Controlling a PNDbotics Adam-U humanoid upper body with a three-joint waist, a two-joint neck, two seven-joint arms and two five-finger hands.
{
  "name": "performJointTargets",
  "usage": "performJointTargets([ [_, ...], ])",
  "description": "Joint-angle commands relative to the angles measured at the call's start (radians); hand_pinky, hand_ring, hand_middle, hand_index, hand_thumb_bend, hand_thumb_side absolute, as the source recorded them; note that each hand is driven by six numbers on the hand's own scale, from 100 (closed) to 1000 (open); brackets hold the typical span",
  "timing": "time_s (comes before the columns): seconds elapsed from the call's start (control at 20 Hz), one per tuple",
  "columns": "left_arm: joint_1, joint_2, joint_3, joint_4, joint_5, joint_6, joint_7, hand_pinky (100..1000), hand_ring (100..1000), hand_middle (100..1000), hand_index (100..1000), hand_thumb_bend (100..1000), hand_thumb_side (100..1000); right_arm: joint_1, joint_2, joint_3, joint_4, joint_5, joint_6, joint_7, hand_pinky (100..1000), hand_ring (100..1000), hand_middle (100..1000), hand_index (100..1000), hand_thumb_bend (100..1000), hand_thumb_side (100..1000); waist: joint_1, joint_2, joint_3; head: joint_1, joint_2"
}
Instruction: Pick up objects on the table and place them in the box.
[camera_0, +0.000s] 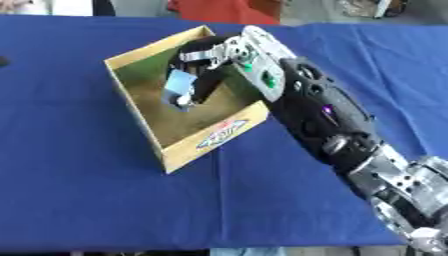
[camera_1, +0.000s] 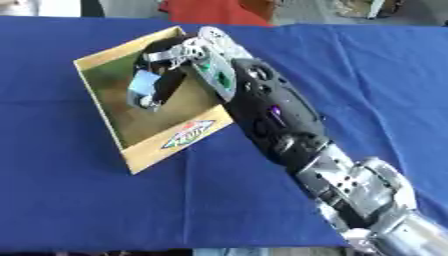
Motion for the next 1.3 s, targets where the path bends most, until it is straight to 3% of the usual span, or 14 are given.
performJointTargets([
  [0.05, -0.014, 0.009, 0.002, -0.017, 0.002, 0.001, -0.003, 597, 818, 684, 740, 184, 946, -0.02, 0.0, -0.014, 0.005, 0.028, -0.02, -0.013, 782, 847, 792, 857, 100, 562, 0.008, -0.014, 0.002, -0.002, -0.002],
  [0.2, -0.013, 0.008, 0.001, -0.017, 0.002, 0.002, -0.003, 596, 818, 684, 739, 184, 948, -0.021, 0.001, -0.019, 0.014, 0.069, -0.027, -0.018, 822, 940, 857, 882, 164, 554, 0.008, -0.014, 0.001, -0.001, -0.003],
  [0.35, -0.012, 0.009, 0.001, -0.017, 0.002, 0.004, -0.004, 596, 818, 684, 739, 184, 948, -0.022, -0.001, -0.025, 0.009, 0.12, -0.035, -0.037, 847, 965, 866, 877, 211, 527, 0.009, -0.013, 0.0, 0.002, -0.002],
  [0.5, -0.011, 0.009, 0.001, -0.017, 0.002, 0.004, -0.004, 596, 818, 684, 739, 184, 948, -0.022, -0.001, -0.033, 0.01, 0.157, -0.038, -0.054, 891, 992, 896, 903, 274, 565, 0.01, -0.013, -0.002, 0.003, -0.002],
  [1.0, -0.009, 0.007, 0.0, -0.017, 0.0, 0.01, -0.006, 595, 819, 684, 739, 183, 951, -0.02, 0.003, -0.051, 0.008, 0.172, -0.04, -0.08, 885, 982, 897, 919, 266, 602, 0.011, -0.013, -0.005, 0.006, -0.003],
  [1.1, -0.008, 0.007, 0.001, -0.017, -0.001, 0.012, -0.006, 596, 819, 684, 739, 184, 951, -0.02, 0.001, -0.05, 0.003, 0.173, -0.034, -0.081, 888, 988, 910, 937, 309, 666, 0.011, -0.014, -0.005, 0.007, -0.003],
  [1.3, -0.006, 0.007, 0.001, -0.017, -0.001, 0.012, -0.005, 595, 819, 684, 738, 183, 951, -0.016, -0.001, -0.052, -0.006, 0.168, -0.026, -0.085, 870, 964, 887, 932, 246, 634, 0.012, -0.015, -0.006, 0.008, -0.004],
])
